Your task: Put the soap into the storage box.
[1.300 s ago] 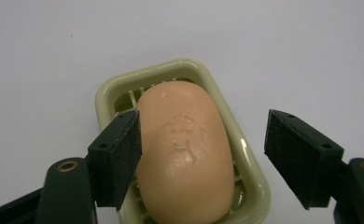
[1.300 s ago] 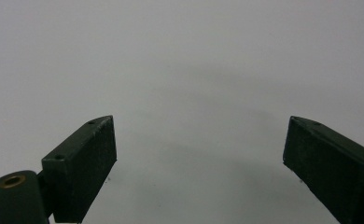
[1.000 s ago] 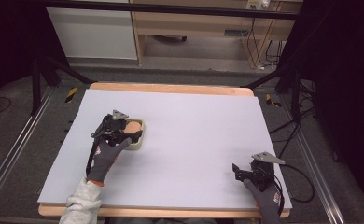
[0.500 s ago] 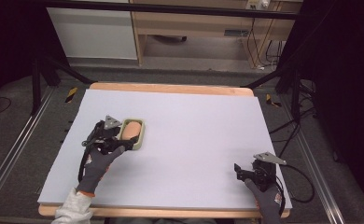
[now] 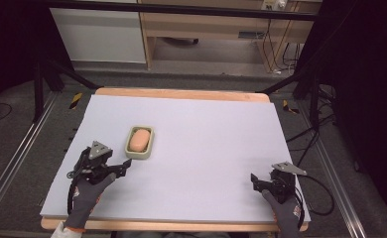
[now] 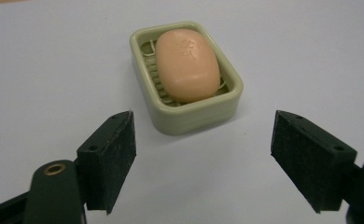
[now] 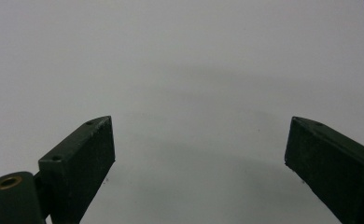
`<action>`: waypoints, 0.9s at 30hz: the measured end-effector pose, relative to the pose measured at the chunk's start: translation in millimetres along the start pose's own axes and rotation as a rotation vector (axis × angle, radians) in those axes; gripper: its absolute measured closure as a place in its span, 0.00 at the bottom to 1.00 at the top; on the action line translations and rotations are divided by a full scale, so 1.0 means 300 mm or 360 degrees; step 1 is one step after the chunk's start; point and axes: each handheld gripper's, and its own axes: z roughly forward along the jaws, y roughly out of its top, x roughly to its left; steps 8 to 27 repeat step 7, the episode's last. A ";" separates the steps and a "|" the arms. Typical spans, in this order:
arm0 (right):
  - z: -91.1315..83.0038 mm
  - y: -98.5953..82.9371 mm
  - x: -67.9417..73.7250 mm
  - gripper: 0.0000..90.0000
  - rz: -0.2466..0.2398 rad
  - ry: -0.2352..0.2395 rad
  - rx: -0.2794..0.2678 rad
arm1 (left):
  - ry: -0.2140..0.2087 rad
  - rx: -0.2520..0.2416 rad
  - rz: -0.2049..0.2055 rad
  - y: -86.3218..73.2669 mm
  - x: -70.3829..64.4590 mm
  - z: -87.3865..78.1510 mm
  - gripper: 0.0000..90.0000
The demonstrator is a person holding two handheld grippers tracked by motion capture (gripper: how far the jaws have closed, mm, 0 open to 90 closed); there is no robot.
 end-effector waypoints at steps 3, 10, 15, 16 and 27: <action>0.000 0.000 -0.003 0.10 0.0001 -0.0003 -0.0002 | 0.0018 0.0018 -0.0013 -0.017 0.014 0.001 0.24; -0.002 -0.001 -0.008 0.10 0.0010 -0.0008 -0.0004 | 0.0056 0.0018 -0.0027 -0.043 0.048 -0.001 0.24; -0.002 -0.001 -0.008 0.10 0.0010 -0.0008 -0.0004 | 0.0056 0.0018 -0.0027 -0.043 0.048 -0.001 0.24; -0.002 -0.001 -0.008 0.10 0.0010 -0.0008 -0.0004 | 0.0056 0.0018 -0.0027 -0.043 0.048 -0.001 0.24; -0.002 -0.001 -0.008 0.10 0.0010 -0.0008 -0.0004 | 0.0056 0.0018 -0.0027 -0.043 0.048 -0.001 0.24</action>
